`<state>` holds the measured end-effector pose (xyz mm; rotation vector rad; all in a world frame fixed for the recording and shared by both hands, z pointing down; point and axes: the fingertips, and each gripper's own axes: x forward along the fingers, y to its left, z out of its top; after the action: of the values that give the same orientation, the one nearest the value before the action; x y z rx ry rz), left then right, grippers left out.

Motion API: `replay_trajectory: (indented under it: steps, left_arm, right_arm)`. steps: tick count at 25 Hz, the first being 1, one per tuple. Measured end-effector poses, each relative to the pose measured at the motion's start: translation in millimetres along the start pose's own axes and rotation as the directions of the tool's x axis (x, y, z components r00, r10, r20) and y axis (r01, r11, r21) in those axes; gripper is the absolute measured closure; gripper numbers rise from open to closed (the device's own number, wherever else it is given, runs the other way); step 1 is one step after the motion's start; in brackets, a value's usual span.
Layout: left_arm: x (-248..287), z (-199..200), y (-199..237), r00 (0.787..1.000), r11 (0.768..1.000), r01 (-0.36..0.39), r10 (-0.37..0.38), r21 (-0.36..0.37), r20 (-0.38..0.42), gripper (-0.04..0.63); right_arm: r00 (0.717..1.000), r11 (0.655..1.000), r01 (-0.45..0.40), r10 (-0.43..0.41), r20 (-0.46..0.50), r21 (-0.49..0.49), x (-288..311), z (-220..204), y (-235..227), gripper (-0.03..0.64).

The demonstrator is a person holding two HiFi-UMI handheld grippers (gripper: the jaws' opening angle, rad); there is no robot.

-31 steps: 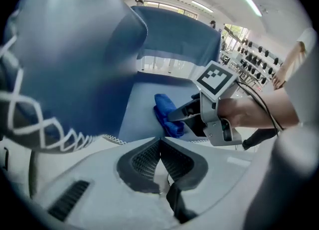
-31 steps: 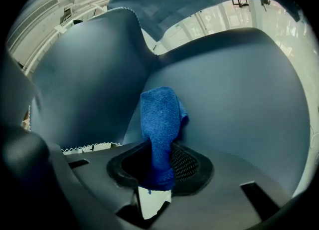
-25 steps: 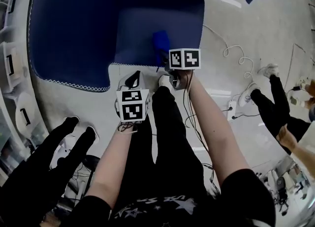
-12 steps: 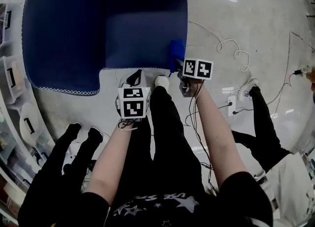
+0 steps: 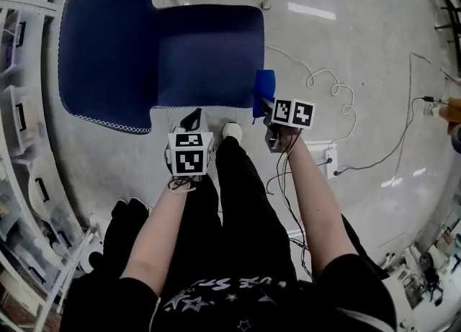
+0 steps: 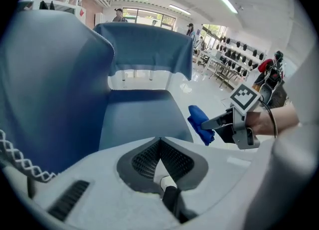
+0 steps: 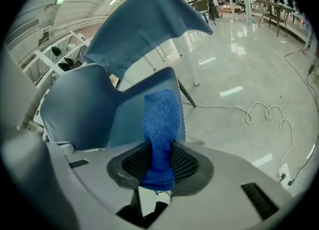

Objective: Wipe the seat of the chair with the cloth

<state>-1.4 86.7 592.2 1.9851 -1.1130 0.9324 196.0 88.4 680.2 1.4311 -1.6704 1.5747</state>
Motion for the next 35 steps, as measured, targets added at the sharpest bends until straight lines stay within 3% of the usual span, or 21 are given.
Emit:
replay_trajectory:
  steps: [8,15,21,25,31,35]
  left_arm:
    - [-72,32,9,0.996,1.0,0.012,-0.013,0.007,0.092,0.575]
    - [-138,60,8,0.981,0.998,0.055,-0.061,0.037,0.183,0.575]
    - [-201,58,5,0.97,0.992,0.101,-0.114,0.069,0.216,0.575]
    - [-239,63,12,0.957,0.989,0.122,-0.139,0.081,0.255,0.575]
    - [-281,74,23,0.935,0.986,0.12,-0.151,0.114,0.322,0.575]
    - [-301,70,26,0.926,0.986,0.11,-0.148,0.129,0.346,0.575]
  right_arm:
    - [0.99,0.997,-0.072,0.075,0.116,-0.028,-75,24,75,0.508]
    - [0.976,0.993,-0.065,0.084,0.202,-0.099,-146,35,137,0.508]
    - [0.95,0.991,-0.086,0.113,0.29,-0.104,-210,28,184,0.508]
    - [0.93,0.983,-0.076,0.131,0.342,-0.168,-243,27,215,0.508]
    - [0.897,0.972,-0.103,0.184,0.403,-0.213,-274,14,257,0.508]
    - [0.894,0.963,-0.095,0.194,0.405,-0.252,-283,-8,269,0.508]
